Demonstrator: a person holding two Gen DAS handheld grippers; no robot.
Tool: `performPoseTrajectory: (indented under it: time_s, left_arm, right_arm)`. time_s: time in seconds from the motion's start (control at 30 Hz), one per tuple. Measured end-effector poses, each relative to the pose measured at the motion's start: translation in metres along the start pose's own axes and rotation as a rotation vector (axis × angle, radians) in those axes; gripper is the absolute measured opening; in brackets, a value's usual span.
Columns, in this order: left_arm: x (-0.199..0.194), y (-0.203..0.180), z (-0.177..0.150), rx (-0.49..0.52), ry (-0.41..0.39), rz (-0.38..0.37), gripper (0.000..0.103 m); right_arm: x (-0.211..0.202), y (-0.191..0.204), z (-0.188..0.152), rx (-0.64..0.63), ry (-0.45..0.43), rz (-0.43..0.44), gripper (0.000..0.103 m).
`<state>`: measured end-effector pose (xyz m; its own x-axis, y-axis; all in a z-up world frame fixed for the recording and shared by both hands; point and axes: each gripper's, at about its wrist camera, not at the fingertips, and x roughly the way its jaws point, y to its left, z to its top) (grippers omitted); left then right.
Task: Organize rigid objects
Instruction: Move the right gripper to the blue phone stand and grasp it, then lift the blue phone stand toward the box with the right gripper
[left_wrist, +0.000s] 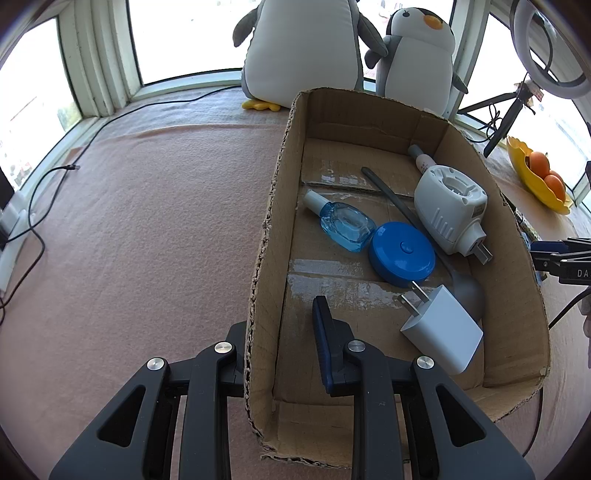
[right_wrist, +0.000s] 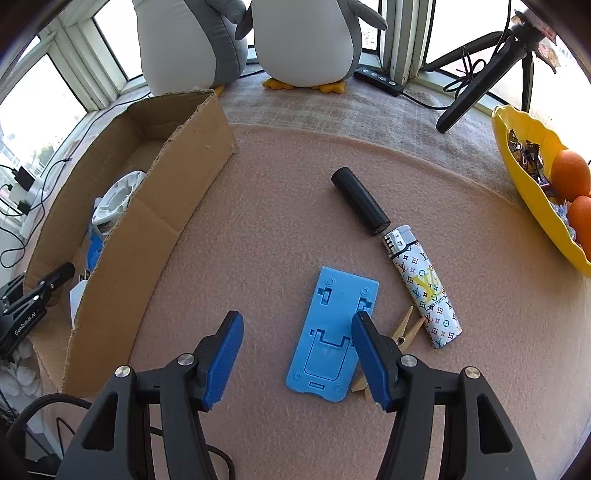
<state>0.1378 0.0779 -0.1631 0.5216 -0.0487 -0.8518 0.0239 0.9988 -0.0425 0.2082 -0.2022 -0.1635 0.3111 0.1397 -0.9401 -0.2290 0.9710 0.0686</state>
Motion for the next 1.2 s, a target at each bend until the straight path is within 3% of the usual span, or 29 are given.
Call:
performPoseTrajectory:
  time_s: [0.5,0.77,1.2]
  left_arm:
    - [0.0,0.0,0.0,-0.003,-0.001,-0.001,0.022]
    - [0.0,0.0,0.001,-0.008,-0.002,-0.003,0.022]
    - [-0.001,0.001,0.001,-0.008,-0.005,-0.006,0.022]
  right_arm:
    - [0.007,-0.015,-0.004,0.086,0.046,-0.022,0.054]
    - [0.007,-0.005,-0.003,0.053,0.053,-0.041,0.034]
    - [-0.016,0.0,-0.013,0.084,-0.014,-0.035,0.033]
